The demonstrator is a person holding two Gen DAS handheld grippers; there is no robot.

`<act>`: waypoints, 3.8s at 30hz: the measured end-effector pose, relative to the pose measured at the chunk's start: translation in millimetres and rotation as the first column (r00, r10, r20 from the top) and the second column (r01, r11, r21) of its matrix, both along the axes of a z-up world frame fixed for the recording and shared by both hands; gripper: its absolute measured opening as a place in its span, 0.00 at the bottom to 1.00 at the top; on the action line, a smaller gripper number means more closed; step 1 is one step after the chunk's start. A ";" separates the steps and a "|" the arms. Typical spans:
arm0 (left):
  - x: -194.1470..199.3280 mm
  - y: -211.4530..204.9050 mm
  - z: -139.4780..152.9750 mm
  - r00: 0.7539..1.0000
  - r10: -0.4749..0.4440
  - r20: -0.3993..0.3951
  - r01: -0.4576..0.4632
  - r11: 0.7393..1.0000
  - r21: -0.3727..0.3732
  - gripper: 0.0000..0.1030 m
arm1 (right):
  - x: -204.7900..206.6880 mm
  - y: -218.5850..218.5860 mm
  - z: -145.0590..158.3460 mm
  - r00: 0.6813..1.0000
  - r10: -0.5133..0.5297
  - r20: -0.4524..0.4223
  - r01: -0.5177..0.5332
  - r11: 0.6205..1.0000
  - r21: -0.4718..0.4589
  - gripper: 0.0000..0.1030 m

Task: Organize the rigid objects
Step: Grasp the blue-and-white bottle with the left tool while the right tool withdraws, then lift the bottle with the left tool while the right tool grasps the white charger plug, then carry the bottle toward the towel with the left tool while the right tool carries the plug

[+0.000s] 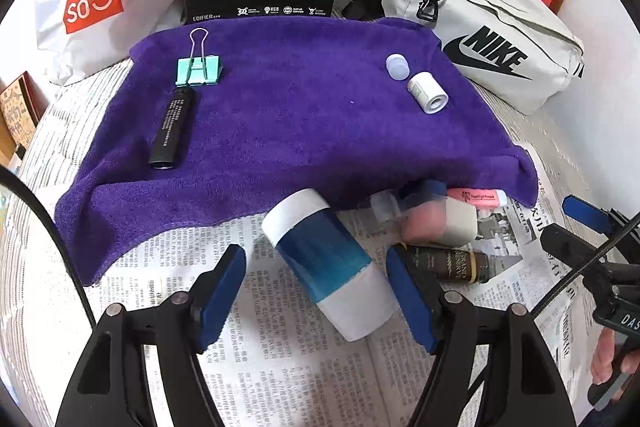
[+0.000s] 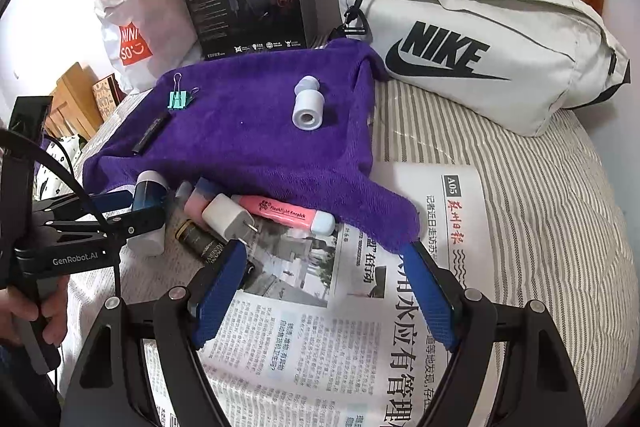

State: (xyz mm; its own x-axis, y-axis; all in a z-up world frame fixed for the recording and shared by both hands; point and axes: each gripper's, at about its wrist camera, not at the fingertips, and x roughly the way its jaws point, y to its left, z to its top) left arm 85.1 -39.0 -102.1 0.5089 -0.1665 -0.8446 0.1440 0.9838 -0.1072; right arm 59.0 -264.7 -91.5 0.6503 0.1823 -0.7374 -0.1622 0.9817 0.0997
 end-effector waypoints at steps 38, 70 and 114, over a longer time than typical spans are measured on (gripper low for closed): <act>-20.7 38.9 -5.1 1.000 -0.006 0.019 0.004 0.994 0.107 0.35 | 8.0 33.9 -21.5 0.995 0.090 -0.030 -0.090 0.996 0.011 0.78; -43.5 79.9 -8.0 0.998 0.047 0.040 -0.049 0.997 0.063 0.35 | 23.8 78.2 -26.8 0.982 0.177 -0.062 -0.184 0.973 -0.143 0.37; -57.3 72.4 -11.6 0.987 0.046 0.154 -0.057 0.996 0.069 0.34 | -0.3 50.8 -38.7 0.993 0.107 0.055 -0.100 0.989 -0.106 0.36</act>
